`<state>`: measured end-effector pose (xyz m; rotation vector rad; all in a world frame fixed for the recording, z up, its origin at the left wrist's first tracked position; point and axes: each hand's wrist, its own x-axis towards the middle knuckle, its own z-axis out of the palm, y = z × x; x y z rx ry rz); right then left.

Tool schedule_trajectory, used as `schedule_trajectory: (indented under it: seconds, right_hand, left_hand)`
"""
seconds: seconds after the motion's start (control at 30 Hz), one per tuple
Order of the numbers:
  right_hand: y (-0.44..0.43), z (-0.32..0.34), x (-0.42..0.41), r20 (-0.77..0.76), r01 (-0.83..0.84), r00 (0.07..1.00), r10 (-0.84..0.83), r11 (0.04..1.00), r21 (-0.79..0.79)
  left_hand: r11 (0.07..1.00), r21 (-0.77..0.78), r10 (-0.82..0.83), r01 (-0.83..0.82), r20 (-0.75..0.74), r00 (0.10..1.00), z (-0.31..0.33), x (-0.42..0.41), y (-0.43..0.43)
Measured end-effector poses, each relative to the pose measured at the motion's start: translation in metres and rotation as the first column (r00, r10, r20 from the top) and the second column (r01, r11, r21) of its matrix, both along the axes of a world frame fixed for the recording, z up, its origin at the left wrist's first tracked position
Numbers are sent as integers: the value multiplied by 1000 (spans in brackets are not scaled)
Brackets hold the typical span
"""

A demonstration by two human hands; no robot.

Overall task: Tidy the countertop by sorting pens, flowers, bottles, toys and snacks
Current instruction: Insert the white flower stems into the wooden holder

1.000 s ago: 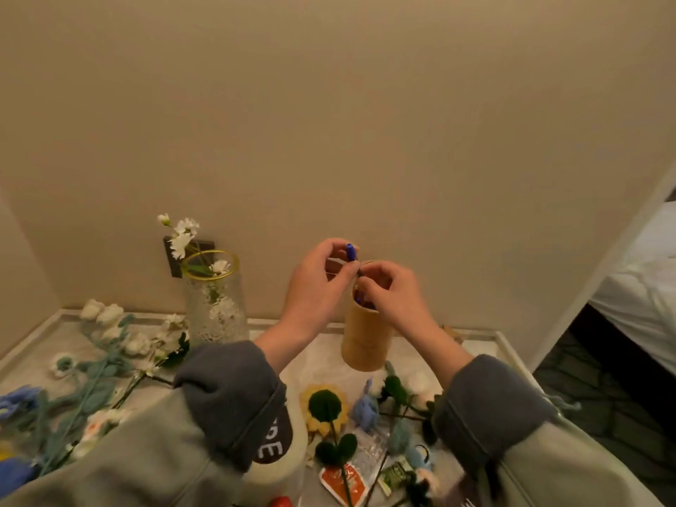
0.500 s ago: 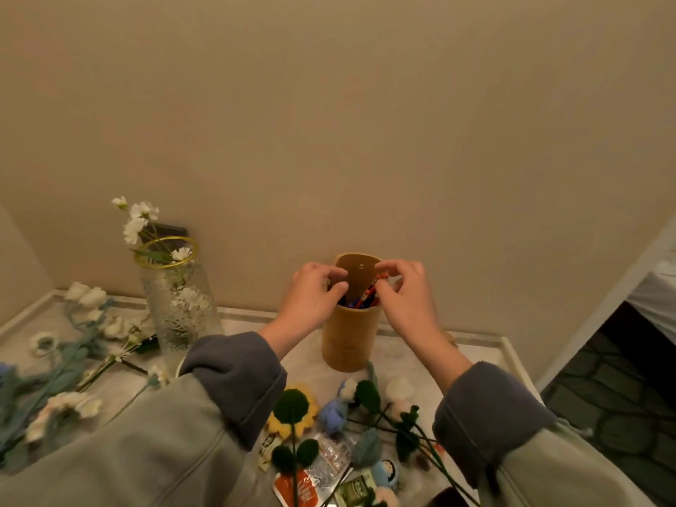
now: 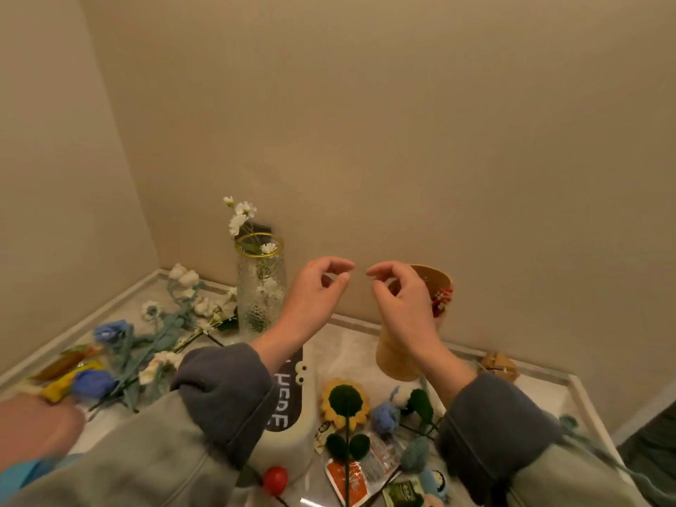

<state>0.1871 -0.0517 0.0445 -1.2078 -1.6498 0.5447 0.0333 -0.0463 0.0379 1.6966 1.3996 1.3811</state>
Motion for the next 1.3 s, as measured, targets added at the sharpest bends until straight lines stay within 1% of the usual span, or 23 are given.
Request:
schedule_trajectory:
  seconds: [0.1, 0.2, 0.37, 0.43, 0.57, 0.7, 0.8, 0.87, 0.93, 1.03, 1.17, 1.3]
  right_hand:
    - [-1, 6, -32, 41, -76, 996, 76, 997, -8]
    - [2, 12, -65, 55, -138, 989, 141, 989, -44]
    - [18, 19, -114, 60, -160, 984, 165, 984, -76]
    - [30, 21, -131, 100, -123, 986, 130, 989, -77]
    - [55, 26, -158, 266, -20, 963, 52, 993, -120]
    - [74, 27, -182, 435, 96, 900, 4, 973, -208]
    - [88, 23, -199, 499, 171, 867, -7, 944, -283]
    - [93, 20, -200, 484, 179, 875, 5, 926, -333]
    - [96, 18, -205, 441, 184, 897, -11, 918, -351]
    - [95, 25, -206, 371, 192, 925, -76, 939, -287]
    - [88, 52, -208, 164, 137, 981, -106, 971, -195]
    - [80, 83, -205, -41, 110, 992, -116, 987, -119]
  left_hand:
    - [997, 22, 71, -72, 26, 997, 3, -32, -10]
    - [993, 11, 118, -118, 35, 992, 5, -65, -15]
    - [983, -15, 182, -182, 20, 983, 11, -112, -16]
    - [978, -25, 206, -206, 27, 978, 13, -129, -10]
    - [966, -90, 243, -243, -7, 970, 14, -156, 8]
    - [964, -202, 161, -171, -63, 985, 13, -170, 27]
    - [965, -248, 64, -84, -84, 994, 11, -178, 43]
    - [969, -245, 12, -36, -100, 995, 9, -176, 46]
    - [973, -230, -33, 8, -106, 994, 7, -180, 50]
    - [977, -208, -67, 45, -100, 993, 7, -186, 57]
    - [980, -166, -126, 114, -69, 990, 16, -191, 65]
    - [968, -154, -205, 198, -33, 978, 33, -184, 65]
